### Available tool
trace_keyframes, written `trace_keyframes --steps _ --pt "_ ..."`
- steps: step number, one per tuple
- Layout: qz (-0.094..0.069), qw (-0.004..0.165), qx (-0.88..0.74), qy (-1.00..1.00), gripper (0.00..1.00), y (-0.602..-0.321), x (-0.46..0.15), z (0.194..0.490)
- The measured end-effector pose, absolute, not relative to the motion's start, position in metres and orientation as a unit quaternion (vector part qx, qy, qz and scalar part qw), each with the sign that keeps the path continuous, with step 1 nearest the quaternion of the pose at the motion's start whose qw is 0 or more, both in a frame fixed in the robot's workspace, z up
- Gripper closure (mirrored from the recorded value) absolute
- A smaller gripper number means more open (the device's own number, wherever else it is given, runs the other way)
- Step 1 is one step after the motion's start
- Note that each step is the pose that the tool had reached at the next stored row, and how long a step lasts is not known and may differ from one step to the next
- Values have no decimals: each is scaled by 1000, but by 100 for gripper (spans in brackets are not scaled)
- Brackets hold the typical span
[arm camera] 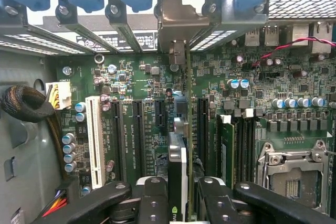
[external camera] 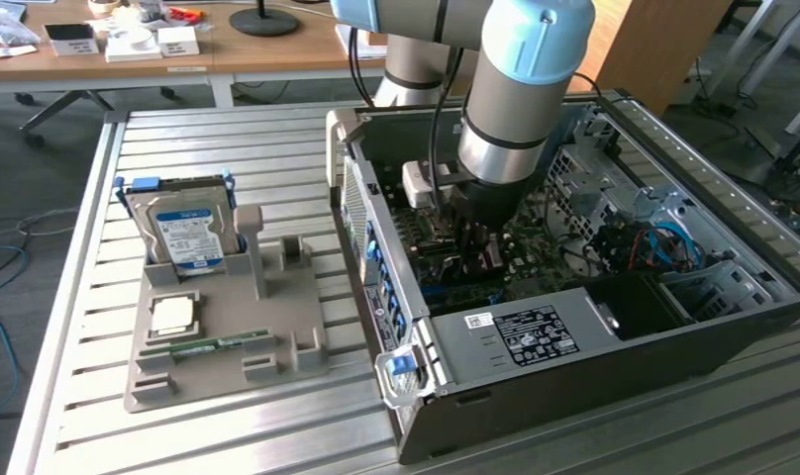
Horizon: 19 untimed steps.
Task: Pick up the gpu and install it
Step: 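Insert the gpu into the slot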
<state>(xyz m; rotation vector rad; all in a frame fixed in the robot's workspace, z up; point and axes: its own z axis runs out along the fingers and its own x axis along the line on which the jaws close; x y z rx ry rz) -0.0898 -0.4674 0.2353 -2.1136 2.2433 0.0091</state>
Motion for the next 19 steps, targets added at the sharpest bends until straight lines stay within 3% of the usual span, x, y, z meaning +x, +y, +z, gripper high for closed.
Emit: trace_keyframes --steps 8,12,13,19 --pt "3 30 -685 728 73 -467 -90 235" --pt "3 30 -685 728 68 -467 -90 235" --pt "3 30 -685 728 60 -467 -90 235" --pt "3 30 -685 728 60 -466 -90 239"
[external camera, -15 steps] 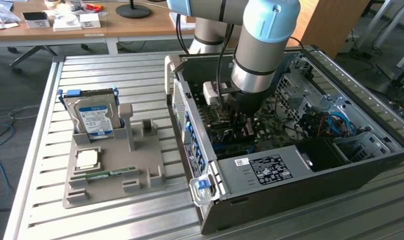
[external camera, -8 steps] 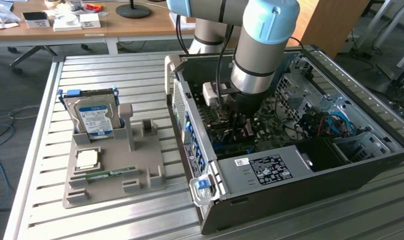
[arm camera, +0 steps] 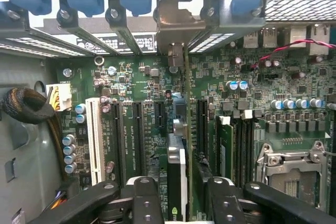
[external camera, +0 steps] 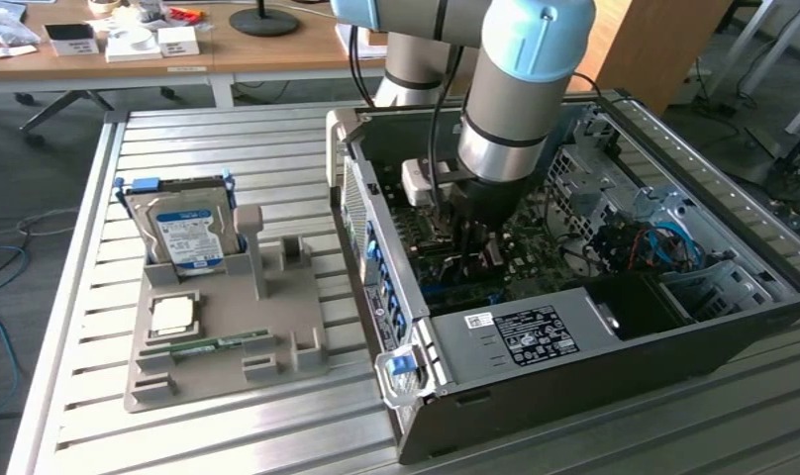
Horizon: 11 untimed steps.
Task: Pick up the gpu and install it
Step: 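Insert the gpu into the slot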
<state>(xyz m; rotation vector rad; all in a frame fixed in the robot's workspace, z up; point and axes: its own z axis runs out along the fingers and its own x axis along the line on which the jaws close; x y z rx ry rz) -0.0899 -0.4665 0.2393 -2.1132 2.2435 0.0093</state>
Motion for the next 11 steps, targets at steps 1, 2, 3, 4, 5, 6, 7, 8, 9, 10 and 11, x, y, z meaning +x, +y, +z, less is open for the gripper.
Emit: trace_keyframes --steps 1,2,3,4,5,6,7,8,9,10,11 --pt "3 30 -685 728 60 -466 -90 241" --pt "3 30 -685 728 60 -466 -90 242" --pt "3 30 -685 728 60 -466 -90 242" --pt "3 30 -685 728 60 -465 -90 242" --pt "3 30 -685 728 60 -464 -90 243" --pt "3 30 -685 728 60 -464 -90 243" --pt "3 30 -685 728 60 -464 -90 243" --pt "3 30 -685 728 60 -464 -90 243" --pt "3 30 -685 728 60 -464 -90 243" --pt "3 30 -685 728 60 -464 -90 243" --pt "3 30 -685 728 60 -464 -90 243"
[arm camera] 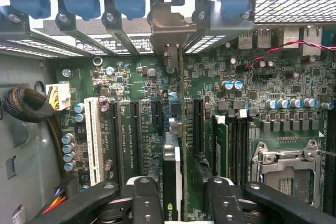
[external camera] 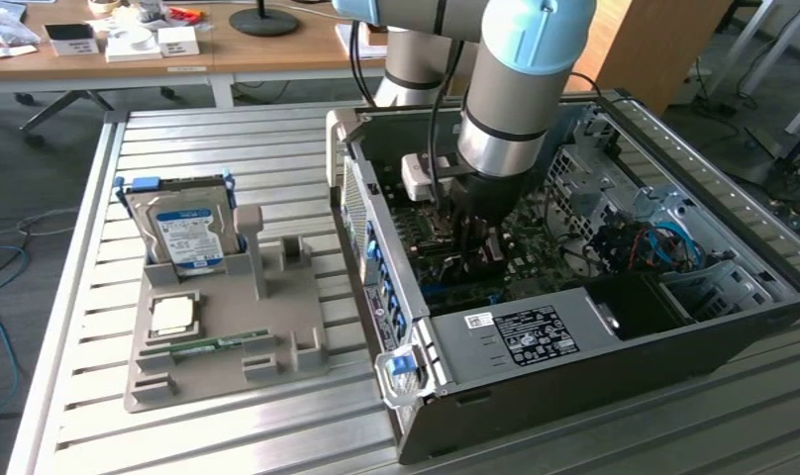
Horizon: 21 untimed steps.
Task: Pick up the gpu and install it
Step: 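Insert the gpu into the slot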
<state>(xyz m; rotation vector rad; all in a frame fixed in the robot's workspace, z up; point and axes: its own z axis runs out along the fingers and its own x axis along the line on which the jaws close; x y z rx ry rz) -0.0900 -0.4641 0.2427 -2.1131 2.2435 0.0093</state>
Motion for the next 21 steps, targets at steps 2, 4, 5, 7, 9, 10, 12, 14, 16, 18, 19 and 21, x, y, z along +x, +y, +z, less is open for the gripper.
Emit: trace_keyframes --steps 2,4,5,7,9,10,12,14,16,18,19,21 --pt "3 30 -685 728 60 -464 -90 243" --pt "3 30 -685 728 62 -464 -90 243" --pt "3 30 -685 728 62 -464 -90 243" --pt "3 29 -685 728 73 -464 -90 243" --pt "3 30 -685 728 73 -464 -90 243" --pt "3 30 -685 728 73 -464 -90 243" --pt "3 30 -685 728 73 -464 -90 243" --pt "3 30 -685 728 73 -464 -90 243" --pt "3 30 -685 728 73 -464 -90 243" --pt "3 30 -685 728 73 -464 -90 243" --pt "3 30 -685 728 73 -464 -90 243" --pt "3 30 -685 728 73 -464 -90 243"
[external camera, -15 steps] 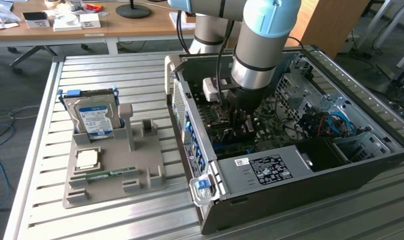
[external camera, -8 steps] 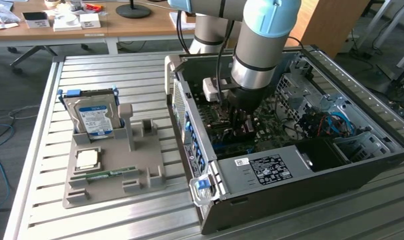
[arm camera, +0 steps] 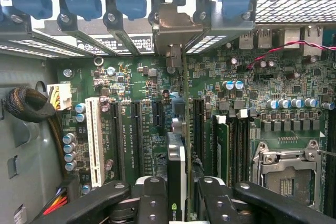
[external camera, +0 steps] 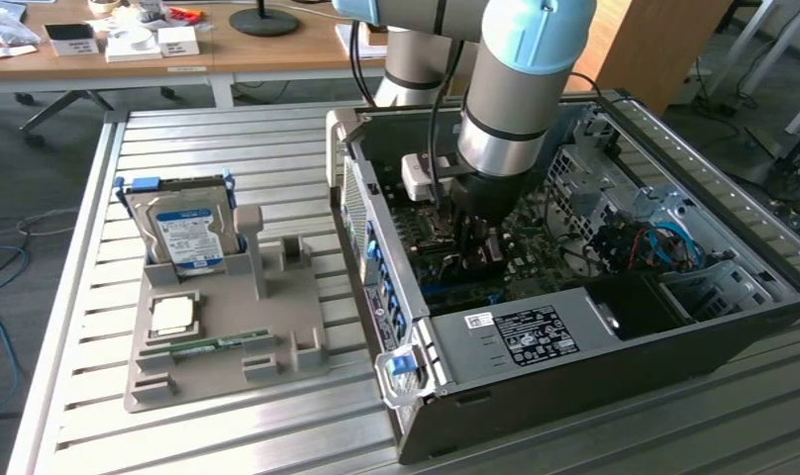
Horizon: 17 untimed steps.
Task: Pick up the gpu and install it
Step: 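Insert the gpu into the slot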
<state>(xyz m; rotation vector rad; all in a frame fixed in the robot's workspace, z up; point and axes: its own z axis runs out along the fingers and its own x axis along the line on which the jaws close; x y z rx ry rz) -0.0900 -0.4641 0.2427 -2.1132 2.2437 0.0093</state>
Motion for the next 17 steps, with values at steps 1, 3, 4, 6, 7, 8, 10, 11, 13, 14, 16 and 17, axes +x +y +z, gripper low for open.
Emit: trace_keyframes --steps 1,3,4,6,7,8,10,11,13,14,16,17 --pt "3 30 -685 728 73 -464 -90 243" --pt "3 30 -685 728 73 -464 -90 242" --pt "3 30 -685 728 73 -464 -90 242" --pt "3 30 -685 728 73 -464 -90 242" --pt "3 30 -685 728 73 -464 -90 242" --pt "3 30 -685 728 73 -464 -90 242" --pt "3 30 -685 728 73 -464 -90 242" --pt "3 30 -684 729 73 -464 -91 242" --pt "3 30 -684 729 73 -464 -91 242" --pt "3 30 -684 729 73 -464 -91 242" --pt "3 30 -684 729 73 -464 -92 242" --pt "3 30 -684 729 73 -464 -93 242"
